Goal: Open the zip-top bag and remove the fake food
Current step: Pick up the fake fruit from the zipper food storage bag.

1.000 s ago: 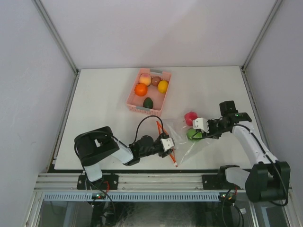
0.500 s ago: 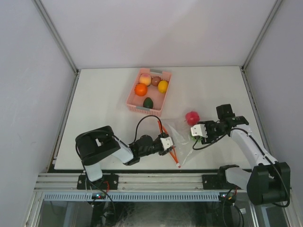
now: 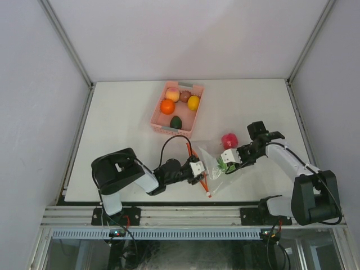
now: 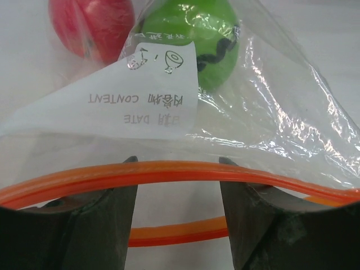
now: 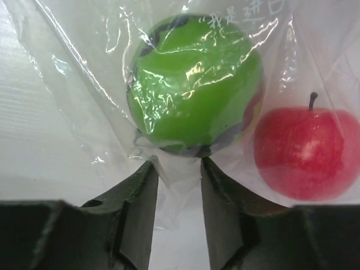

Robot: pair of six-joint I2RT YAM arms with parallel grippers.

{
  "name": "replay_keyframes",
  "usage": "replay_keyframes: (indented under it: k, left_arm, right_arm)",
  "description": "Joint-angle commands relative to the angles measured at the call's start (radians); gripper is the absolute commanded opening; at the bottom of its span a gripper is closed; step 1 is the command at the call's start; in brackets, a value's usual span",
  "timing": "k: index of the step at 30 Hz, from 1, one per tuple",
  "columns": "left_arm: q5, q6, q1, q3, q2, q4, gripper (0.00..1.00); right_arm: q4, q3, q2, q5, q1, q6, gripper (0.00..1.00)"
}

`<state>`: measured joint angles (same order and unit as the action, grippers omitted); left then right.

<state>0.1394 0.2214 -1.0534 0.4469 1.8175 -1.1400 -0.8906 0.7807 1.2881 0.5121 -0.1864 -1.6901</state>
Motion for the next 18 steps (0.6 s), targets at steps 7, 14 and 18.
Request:
replay_keyframes:
  k: [7,14,18]
  left_arm:
    - [0.03,0.008,0.018,0.047,0.031,-0.058,0.79]
    - [0.033,-0.012,0.017,0.031,0.05,-0.172,0.98]
    - [0.041,-0.024,0.015,0.047,0.058,-0.177,1.0]
  right_arm:
    - [-0.034,0.051,0.039,0.044,-0.056,0.02,0.11]
    - [-0.021,0.058,0.046,0.104,-0.088,0.047,0.03]
    - [-0.01,0.058,0.05,0.138,-0.109,0.067,0.02]
